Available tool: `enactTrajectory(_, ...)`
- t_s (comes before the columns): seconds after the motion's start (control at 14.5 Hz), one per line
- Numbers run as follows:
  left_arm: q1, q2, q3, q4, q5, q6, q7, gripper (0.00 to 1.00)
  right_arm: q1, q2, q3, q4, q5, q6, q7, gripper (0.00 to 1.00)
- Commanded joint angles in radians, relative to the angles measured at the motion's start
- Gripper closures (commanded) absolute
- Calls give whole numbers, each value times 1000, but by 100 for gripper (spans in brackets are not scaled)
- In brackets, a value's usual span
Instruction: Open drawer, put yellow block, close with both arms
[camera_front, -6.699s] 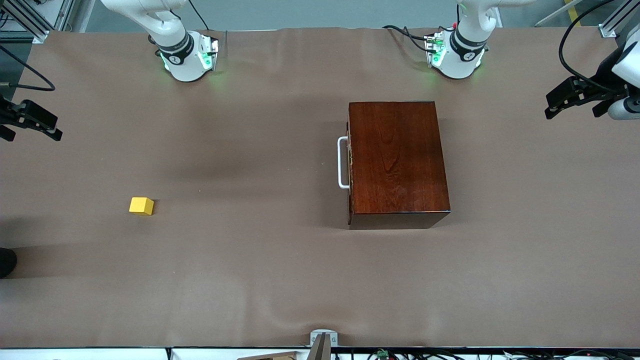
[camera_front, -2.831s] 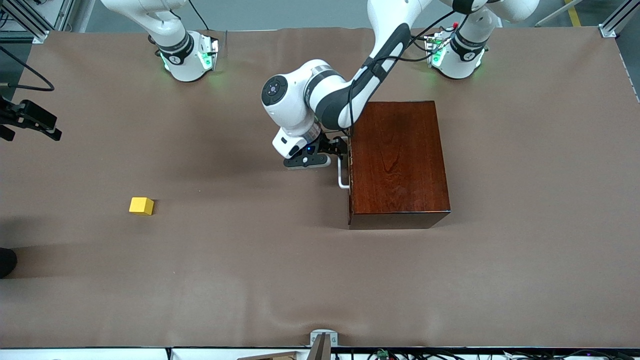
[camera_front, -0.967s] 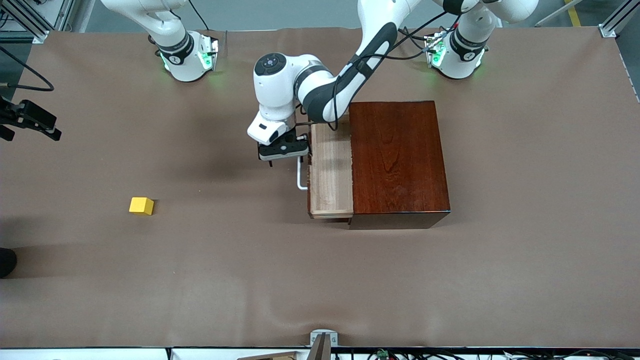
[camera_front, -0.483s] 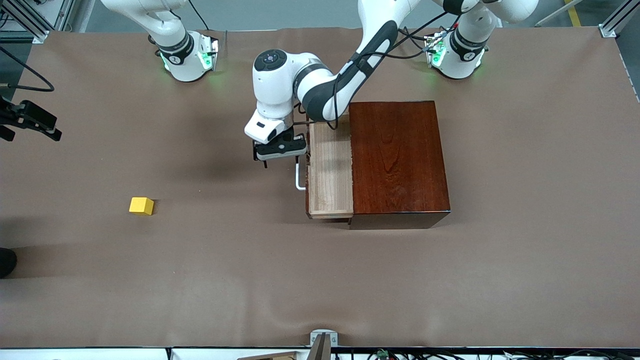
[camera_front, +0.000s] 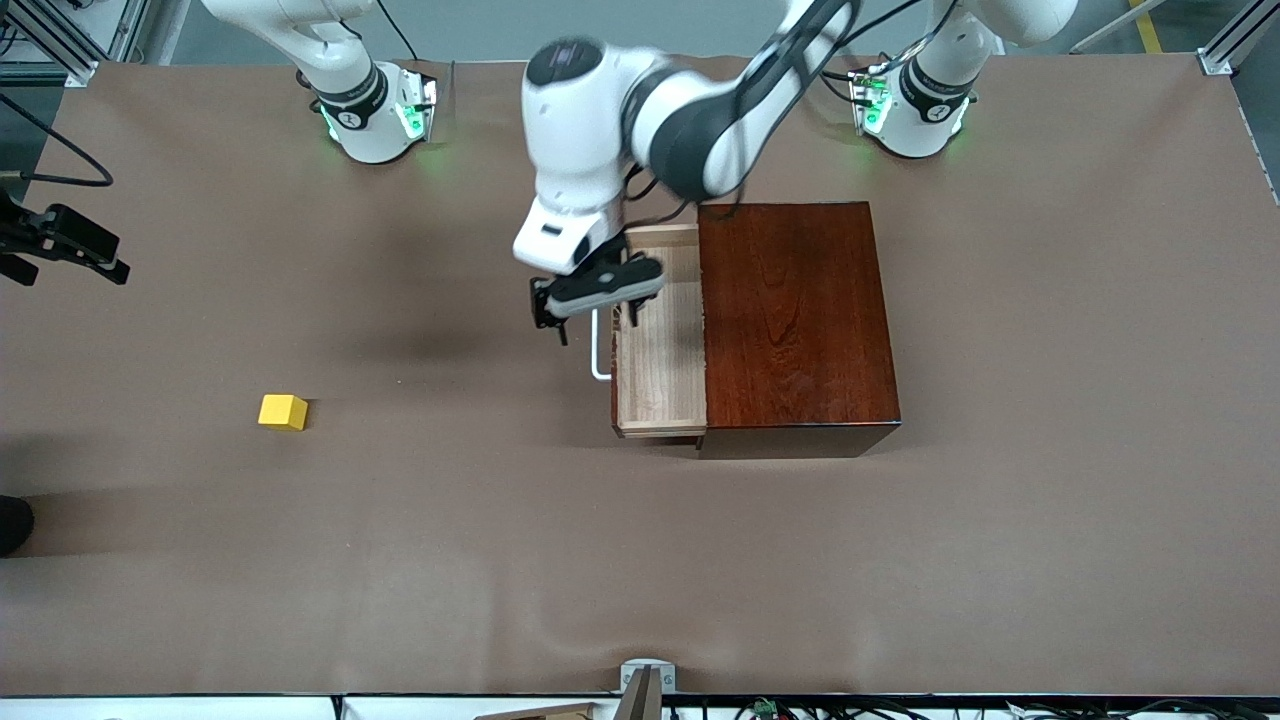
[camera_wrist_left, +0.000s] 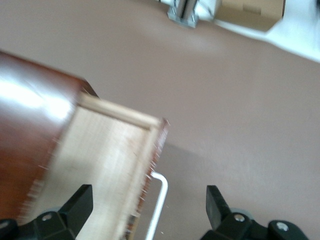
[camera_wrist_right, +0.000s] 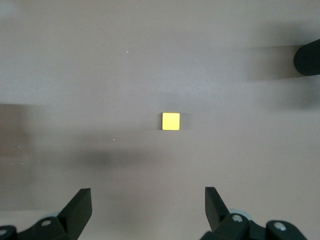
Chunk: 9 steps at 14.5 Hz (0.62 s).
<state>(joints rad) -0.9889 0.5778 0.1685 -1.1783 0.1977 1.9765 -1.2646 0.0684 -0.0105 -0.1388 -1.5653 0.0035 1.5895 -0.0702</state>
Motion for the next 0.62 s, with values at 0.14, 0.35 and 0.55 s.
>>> enactTrajectory(0.14,148,-222,0,-93,-4,-204,176,0,-6,26,7,11,18,3,-14,0)
enactTrajectory(0.35,255,-289,2,-95,-6,-335,379,0,-16,47,7,11,20,4,-11,0)
enactTrajectory(0.55,377,-326,-1,-95,-6,-413,548,0,-15,76,5,13,16,21,-16,0)
